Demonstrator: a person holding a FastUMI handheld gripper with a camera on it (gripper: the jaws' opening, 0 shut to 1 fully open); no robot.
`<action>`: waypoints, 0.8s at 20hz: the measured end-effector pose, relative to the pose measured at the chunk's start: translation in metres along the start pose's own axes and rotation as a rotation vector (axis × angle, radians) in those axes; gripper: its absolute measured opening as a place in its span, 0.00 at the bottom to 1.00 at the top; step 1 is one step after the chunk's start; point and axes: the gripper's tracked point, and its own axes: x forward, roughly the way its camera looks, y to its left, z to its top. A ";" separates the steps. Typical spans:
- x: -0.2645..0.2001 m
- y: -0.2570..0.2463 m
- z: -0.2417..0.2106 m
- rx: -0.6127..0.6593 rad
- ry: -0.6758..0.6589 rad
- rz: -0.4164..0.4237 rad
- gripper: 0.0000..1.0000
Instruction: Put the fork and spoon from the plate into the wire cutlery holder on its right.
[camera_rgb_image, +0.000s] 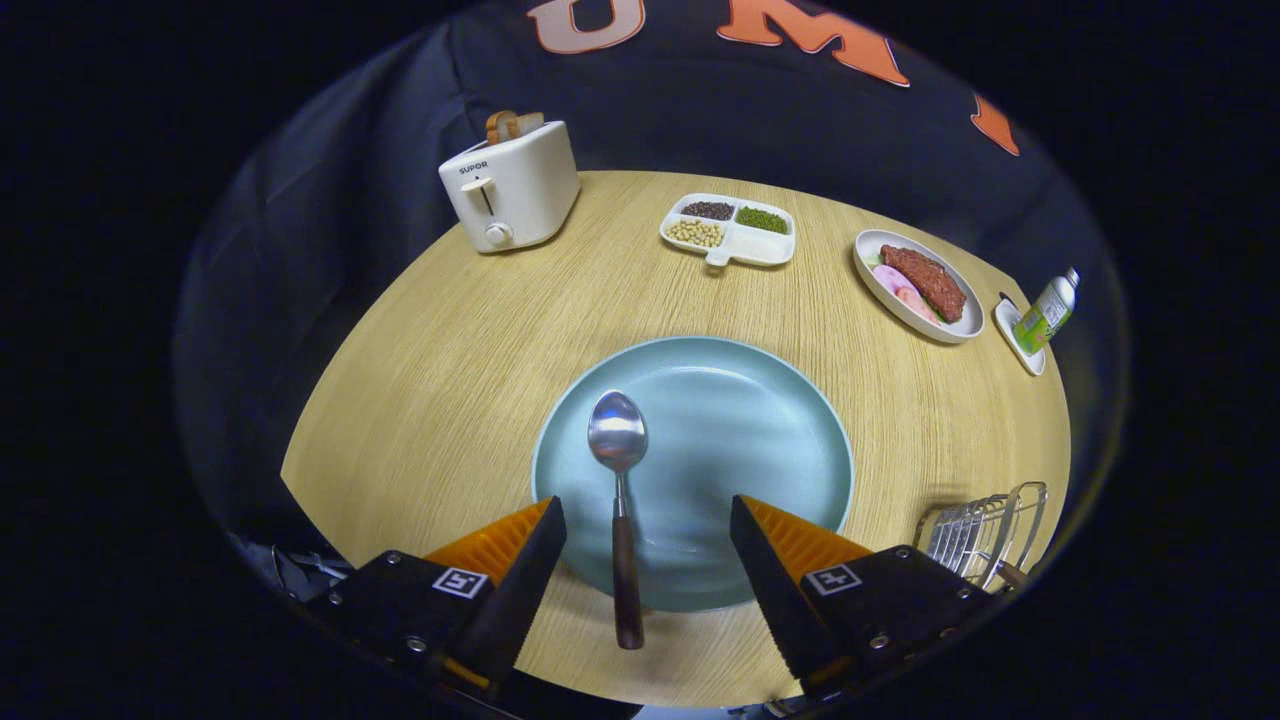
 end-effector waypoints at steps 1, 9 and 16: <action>0.003 0.001 0.002 0.000 -0.023 -0.007 0.99; 0.020 0.005 -0.017 0.032 -0.055 -0.020 0.59; 0.027 0.013 -0.025 0.031 -0.039 -0.011 0.10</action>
